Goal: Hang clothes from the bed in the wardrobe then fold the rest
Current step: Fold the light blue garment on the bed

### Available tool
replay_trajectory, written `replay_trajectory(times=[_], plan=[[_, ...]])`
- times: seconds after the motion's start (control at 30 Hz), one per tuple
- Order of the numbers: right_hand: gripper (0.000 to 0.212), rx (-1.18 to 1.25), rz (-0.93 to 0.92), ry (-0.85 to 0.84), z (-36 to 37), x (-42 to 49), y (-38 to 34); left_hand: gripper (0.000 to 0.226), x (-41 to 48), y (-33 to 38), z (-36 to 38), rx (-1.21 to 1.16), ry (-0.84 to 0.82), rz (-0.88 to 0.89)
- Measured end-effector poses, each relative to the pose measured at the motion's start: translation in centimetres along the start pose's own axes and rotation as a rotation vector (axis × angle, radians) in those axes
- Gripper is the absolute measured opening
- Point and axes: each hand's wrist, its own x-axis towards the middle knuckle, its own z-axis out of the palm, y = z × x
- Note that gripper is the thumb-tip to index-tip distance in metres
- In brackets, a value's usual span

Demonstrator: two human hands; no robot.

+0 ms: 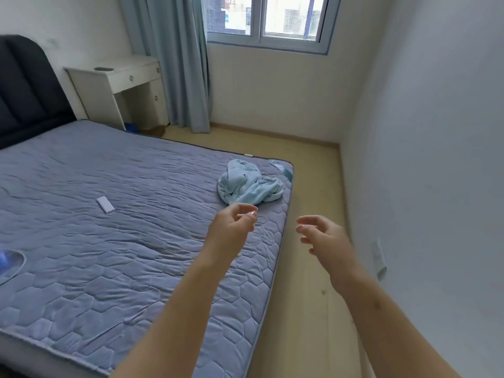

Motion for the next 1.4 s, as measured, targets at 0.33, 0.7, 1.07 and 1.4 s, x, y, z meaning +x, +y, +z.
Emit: replay_trajectory(times=[0.33,0.7,1.07,1.4], plan=[[0.013,-0.051,0.139,-0.108,-3.1,23.9,2.2,0.017,21.2,-0.5,9.4,0.055,0.034,-0.121],[0.014,-0.098,0.277,-0.151,-4.7,47.6,6.0,0.019,45.6,-3.9,16.3,0.045,0.076,-0.231],[0.018,-0.231,0.372,-0.325,-2.2,70.5,10.5,0.012,63.8,-7.5,19.0,0.195,0.100,-0.421],[0.029,-0.559,0.390,-0.790,7.4,86.8,18.2,0.014,74.9,-17.4,20.4,0.107,0.429,-0.772]])
